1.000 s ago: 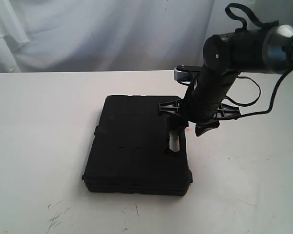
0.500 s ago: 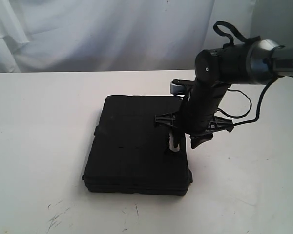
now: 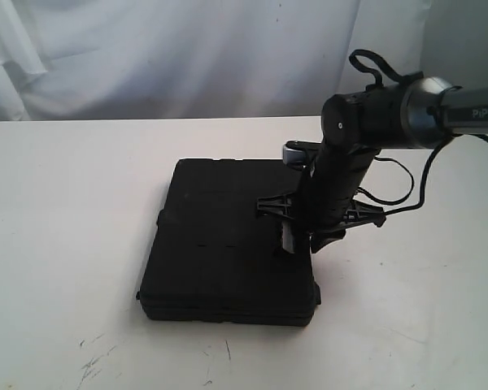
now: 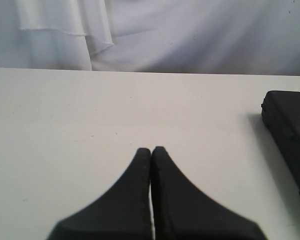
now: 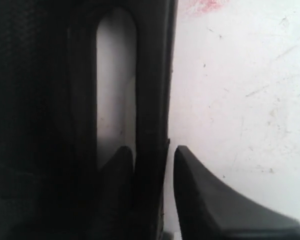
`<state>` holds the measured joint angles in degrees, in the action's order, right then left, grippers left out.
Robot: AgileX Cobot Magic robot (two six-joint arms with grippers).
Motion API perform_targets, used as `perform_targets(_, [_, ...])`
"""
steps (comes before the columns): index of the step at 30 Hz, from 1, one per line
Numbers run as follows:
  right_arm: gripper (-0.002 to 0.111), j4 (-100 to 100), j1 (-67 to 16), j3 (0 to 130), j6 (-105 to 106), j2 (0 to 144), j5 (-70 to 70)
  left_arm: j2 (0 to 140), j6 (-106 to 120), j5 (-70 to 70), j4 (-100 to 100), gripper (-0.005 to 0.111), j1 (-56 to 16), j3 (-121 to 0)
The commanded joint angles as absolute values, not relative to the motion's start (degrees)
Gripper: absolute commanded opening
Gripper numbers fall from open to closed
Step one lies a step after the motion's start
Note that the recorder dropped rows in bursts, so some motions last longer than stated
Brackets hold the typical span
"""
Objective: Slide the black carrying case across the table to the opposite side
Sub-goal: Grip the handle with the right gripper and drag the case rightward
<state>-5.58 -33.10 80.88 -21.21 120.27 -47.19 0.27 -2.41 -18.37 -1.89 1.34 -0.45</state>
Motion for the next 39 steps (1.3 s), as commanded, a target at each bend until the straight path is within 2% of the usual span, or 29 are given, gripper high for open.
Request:
perform_targets(1, [0.007, -4.4, -33.3, 81.0, -21.2, 120.1, -47.0, 0.0, -2.5, -18.0, -1.6, 0.0, 1.1, 0.0])
perform_targets(3, [0.0, -3.4, -33.0, 81.0, -21.2, 120.1, -47.5, 0.0, -2.5, -18.0, -1.6, 0.0, 1.1, 0.0])
perform_targets(21, [0.0, 9.2, -20.7, 80.8, -19.9, 118.6, -59.8, 0.0, -2.5, -18.0, -1.6, 0.0, 1.1, 0.0])
perform_targets(39, [0.0, 10.3, -11.0, 80.8, -12.2, 118.6, -60.0, 0.0, -2.5, -18.0, -1.6, 0.0, 1.1, 0.0])
